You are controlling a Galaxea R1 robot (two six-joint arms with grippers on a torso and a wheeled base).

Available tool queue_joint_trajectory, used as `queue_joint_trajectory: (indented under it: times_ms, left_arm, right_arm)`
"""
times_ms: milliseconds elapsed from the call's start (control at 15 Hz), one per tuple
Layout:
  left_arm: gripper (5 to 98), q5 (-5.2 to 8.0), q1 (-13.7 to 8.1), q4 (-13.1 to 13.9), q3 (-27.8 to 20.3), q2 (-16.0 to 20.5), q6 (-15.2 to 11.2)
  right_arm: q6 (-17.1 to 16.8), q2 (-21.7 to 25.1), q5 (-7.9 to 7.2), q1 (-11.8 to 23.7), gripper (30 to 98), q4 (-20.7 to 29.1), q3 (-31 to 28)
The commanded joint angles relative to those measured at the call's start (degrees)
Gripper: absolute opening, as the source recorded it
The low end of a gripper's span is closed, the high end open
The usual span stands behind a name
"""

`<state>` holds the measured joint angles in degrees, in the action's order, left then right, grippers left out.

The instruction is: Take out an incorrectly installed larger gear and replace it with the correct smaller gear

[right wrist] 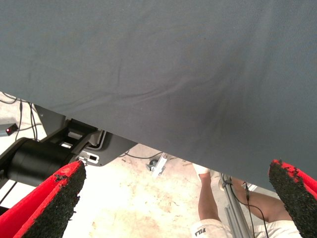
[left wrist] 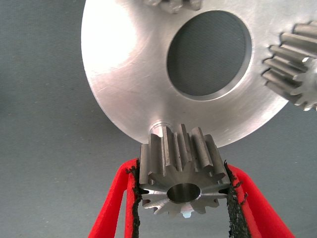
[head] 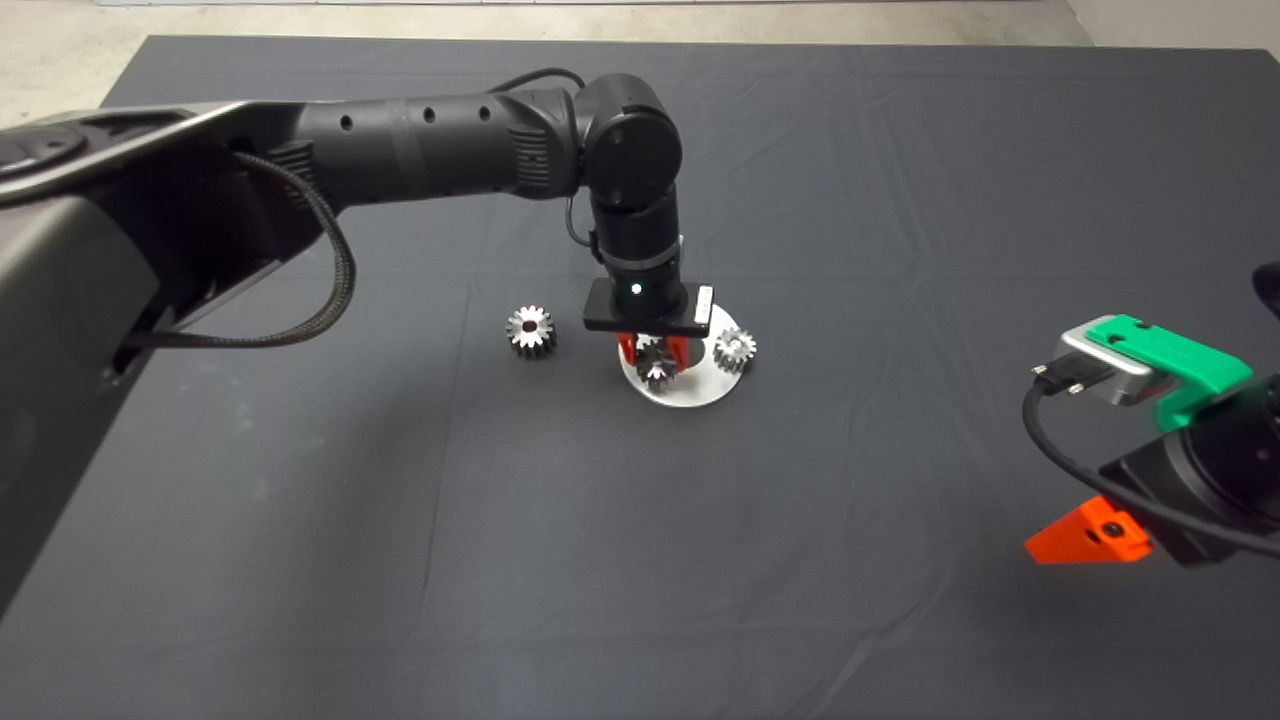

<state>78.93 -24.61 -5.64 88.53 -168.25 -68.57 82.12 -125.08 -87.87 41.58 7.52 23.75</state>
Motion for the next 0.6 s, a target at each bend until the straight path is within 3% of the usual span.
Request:
queue_joint_trajectory:
  times_ms: [0,533]
  left_arm:
    - [32.9,-0.45,-0.97,1.25,0.14,-0.26,-0.33]
    - [32.9,0.48,-0.88,1.16,0.22,-0.2,-0.42]
  right_arm:
    - [-0.03,0.13,-6.24,0.81,97.7,1.79,-0.3]
    - [-0.03,0.22,-6.17,0.83,97.7,1.79,-0.3]
